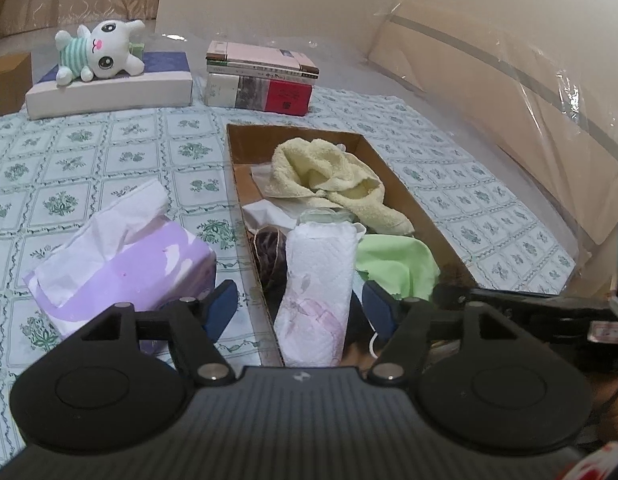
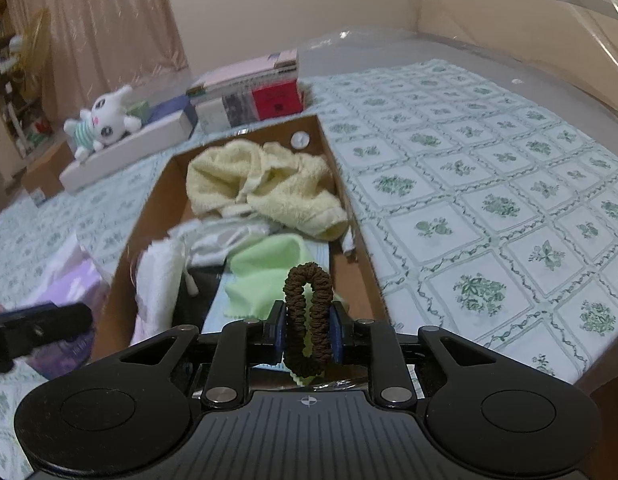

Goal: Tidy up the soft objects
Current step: 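Open both grippers to drop the cloth and hair tie into the tray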

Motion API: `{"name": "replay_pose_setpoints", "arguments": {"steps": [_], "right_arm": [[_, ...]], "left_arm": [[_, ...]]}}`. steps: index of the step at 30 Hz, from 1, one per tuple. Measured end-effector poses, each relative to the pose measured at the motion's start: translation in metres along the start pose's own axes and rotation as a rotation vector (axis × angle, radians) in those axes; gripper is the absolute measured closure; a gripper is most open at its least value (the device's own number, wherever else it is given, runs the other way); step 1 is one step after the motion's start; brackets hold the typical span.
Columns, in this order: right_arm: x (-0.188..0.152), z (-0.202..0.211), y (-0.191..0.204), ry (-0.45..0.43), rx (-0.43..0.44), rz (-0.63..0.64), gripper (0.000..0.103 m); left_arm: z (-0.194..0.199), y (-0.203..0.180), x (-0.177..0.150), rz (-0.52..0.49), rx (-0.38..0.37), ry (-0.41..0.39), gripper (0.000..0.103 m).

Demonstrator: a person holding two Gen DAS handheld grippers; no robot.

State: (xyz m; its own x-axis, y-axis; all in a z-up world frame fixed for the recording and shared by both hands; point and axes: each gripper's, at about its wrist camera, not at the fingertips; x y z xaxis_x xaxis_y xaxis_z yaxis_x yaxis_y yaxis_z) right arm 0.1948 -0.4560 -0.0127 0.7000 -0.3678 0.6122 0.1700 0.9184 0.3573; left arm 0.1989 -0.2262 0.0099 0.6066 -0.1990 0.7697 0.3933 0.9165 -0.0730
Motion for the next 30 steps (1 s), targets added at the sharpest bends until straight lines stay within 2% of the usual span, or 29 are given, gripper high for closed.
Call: {"name": "replay_pose_setpoints", "arguments": {"steps": [4,8,12,16,24,30], "right_arm": [[-0.004,-0.016,0.003,0.056,-0.039,0.047,0.081],[-0.007,-0.022,0.003,0.065,-0.069,0.080,0.078],[-0.005,-0.017,0.002,0.046,-0.058,0.072,0.054],[-0.004,0.000,0.000,0.005,-0.016,0.047,0.046],[-0.009,0.050,-0.011,-0.112,0.041,-0.048,0.041],[-0.029,0.076,-0.011,-0.113,0.050,-0.086,0.038]], "left_arm": [[0.002,0.002,-0.001,-0.003,0.006,-0.011,0.034],[0.005,0.000,-0.002,-0.028,0.059,-0.026,0.034],[0.006,-0.003,-0.002,-0.054,0.101,-0.024,0.034],[0.011,-0.003,-0.005,-0.058,0.097,-0.024,0.034],[0.028,-0.007,-0.012,-0.067,0.104,-0.035,0.033],[0.044,-0.007,-0.023,-0.030,0.111,-0.017,0.029]]}}
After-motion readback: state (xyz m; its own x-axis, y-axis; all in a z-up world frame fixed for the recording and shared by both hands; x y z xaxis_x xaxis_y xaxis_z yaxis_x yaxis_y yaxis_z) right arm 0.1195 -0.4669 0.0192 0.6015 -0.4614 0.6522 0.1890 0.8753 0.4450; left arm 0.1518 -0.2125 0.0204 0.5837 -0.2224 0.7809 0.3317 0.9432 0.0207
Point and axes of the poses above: each gripper's, at about its wrist camera, not at the fingertips, and z roughly against the way its jaws point, y to its left, x to its top, and after that the axes turned 14 degrees about -z, right-handed
